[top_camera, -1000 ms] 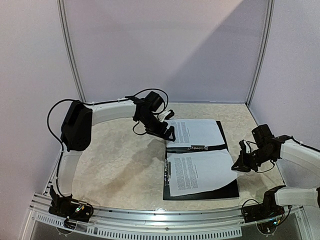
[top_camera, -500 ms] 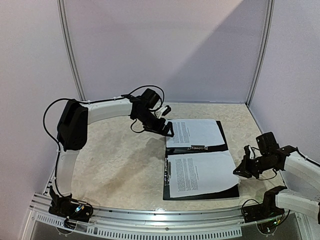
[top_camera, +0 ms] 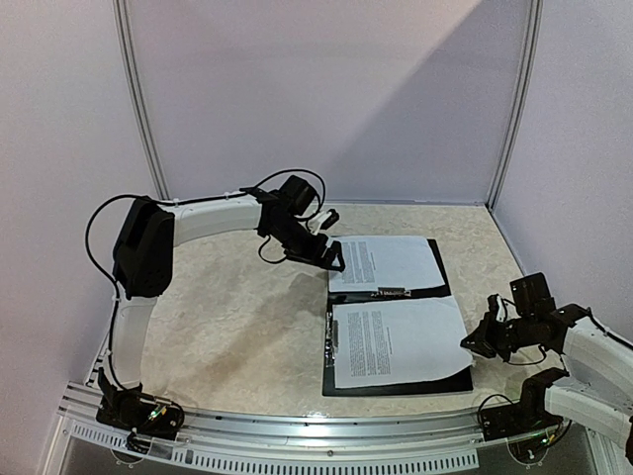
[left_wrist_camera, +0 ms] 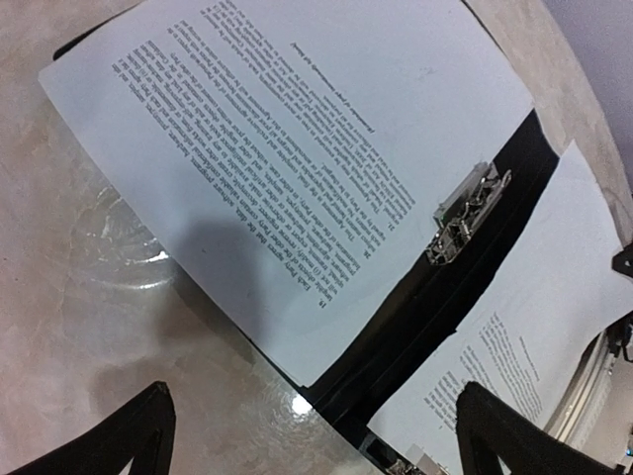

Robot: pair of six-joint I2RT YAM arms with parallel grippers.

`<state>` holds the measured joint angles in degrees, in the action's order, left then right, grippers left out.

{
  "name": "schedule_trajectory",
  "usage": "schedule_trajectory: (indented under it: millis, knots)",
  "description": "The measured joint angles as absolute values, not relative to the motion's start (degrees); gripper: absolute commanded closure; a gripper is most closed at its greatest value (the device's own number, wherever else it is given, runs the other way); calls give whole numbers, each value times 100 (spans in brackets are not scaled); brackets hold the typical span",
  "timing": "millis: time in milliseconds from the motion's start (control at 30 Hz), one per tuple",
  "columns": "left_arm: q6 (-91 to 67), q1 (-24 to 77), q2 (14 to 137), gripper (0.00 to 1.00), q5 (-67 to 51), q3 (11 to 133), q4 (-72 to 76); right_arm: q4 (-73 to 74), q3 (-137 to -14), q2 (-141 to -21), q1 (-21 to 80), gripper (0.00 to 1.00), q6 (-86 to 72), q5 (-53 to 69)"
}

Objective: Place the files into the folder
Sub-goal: Place the file in the spring clip on the folder.

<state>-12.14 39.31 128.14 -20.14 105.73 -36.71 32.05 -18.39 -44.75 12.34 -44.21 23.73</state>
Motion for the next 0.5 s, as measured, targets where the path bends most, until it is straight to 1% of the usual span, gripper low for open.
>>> schedule_trajectory:
  millis: [500]
  knots:
    - [-1210,3931,12814,1,-2056,10569,-3673,3013,-1820,-4539,1234,100,-4619,2458]
